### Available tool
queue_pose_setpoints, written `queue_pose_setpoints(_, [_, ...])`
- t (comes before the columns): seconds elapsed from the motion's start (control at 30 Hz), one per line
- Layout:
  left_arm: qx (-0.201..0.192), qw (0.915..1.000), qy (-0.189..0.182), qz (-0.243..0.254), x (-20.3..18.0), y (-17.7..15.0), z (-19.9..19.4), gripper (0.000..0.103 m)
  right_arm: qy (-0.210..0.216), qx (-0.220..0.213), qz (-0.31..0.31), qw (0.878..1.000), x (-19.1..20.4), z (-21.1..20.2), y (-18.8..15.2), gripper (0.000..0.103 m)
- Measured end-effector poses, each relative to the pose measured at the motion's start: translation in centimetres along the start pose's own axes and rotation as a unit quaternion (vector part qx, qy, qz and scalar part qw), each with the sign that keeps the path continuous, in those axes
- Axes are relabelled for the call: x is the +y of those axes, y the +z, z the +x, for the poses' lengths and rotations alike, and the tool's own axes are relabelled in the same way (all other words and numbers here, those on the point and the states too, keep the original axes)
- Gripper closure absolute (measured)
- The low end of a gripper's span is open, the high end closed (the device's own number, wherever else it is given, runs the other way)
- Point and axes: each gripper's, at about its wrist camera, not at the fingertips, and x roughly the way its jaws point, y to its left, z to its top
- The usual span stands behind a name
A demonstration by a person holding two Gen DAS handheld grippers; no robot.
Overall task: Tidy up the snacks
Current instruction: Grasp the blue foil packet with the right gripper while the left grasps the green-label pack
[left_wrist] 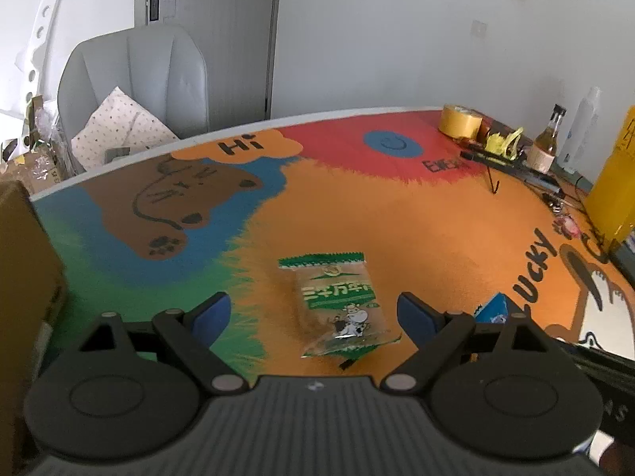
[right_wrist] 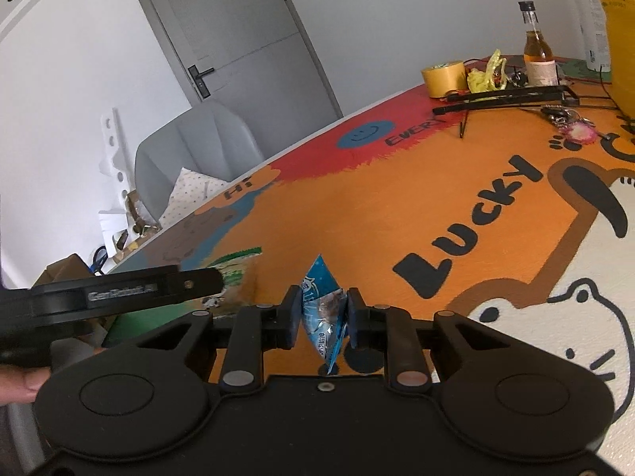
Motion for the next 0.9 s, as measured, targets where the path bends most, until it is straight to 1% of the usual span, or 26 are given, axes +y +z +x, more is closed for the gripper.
queue_pose_setpoints(0.1, [0.006, 1.0, 0.003, 0.001, -0.5, -0.3, 1.1, 0.014, 0.002, 0.003, 0.003, 1.0, -0.3, 0.3, -0.1, 0.071])
queue_pose_setpoints(0.17, [0.012, 0.9999, 0.007, -0.001, -0.5, -0.5, 1.7, 0.015, 0.006, 0.004, 0.005, 1.0, -0.3, 0.4, -0.2, 0.07])
queue_pose_setpoints(0.23, [0.014, 0.9998, 0.01, -0.006, -0.4, -0.6, 2.1, 0.016, 0.01, 0.004, 0.006, 1.0, -0.4, 0.5, -0.2, 0.067])
queue_pose_setpoints(0.3, [0.009, 0.9999, 0.01, -0.003, -0.4, -0.8, 2.2, 0.018, 0.012, 0.008, 0.009, 1.0, -0.5, 0.7, -0.3, 0.06])
queue_pose_setpoints(0.4, [0.001, 0.9999, 0.011, 0.0, -0.3, -0.9, 2.1, 0.031, 0.015, 0.009, 0.012, 1.0, -0.5, 0.9, -0.4, 0.053])
queue_pose_setpoints(0.47, [0.0, 0.9999, 0.014, 0.003, -0.3, -0.8, 2.0, 0.045, 0.019, 0.009, 0.014, 1.0, -0.4, 1.0, -0.3, 0.049])
queue_pose_setpoints(0.5, [0.001, 0.9999, 0.015, 0.007, -0.3, -0.8, 2.0, 0.049, 0.02, 0.009, 0.012, 1.0, -0.3, 1.1, -0.3, 0.049])
queue_pose_setpoints(0.53, [0.002, 0.9998, 0.017, 0.011, -0.3, -0.8, 1.9, 0.055, 0.018, 0.008, 0.01, 1.0, -0.2, 1.1, -0.3, 0.049])
queue_pose_setpoints(0.63, [0.006, 1.0, 0.005, 0.003, 0.4, -0.9, 1.5, 0.057, 0.01, 0.008, 0.003, 1.0, 0.1, 1.2, -0.4, 0.049])
queue_pose_setpoints(0.67, [0.007, 1.0, 0.003, 0.001, 0.6, -1.0, 1.3, 0.057, 0.01, 0.009, 0.003, 1.0, 0.3, 1.2, -0.5, 0.054])
queue_pose_setpoints(0.7, [0.009, 1.0, 0.002, -0.002, 0.8, -1.1, 1.1, 0.057, 0.012, 0.012, 0.004, 1.0, 0.3, 1.2, -0.5, 0.064])
queue_pose_setpoints(0.77, [0.01, 0.9999, -0.001, -0.009, 1.3, -1.3, 0.4, 0.057, 0.015, 0.019, 0.01, 1.0, 0.5, 1.3, -0.6, 0.072])
queue_pose_setpoints(0.9, [-0.005, 0.9999, -0.001, -0.014, 2.3, -1.4, -1.7, 0.057, 0.02, 0.023, 0.022, 0.999, 0.9, 0.9, -0.8, 0.074])
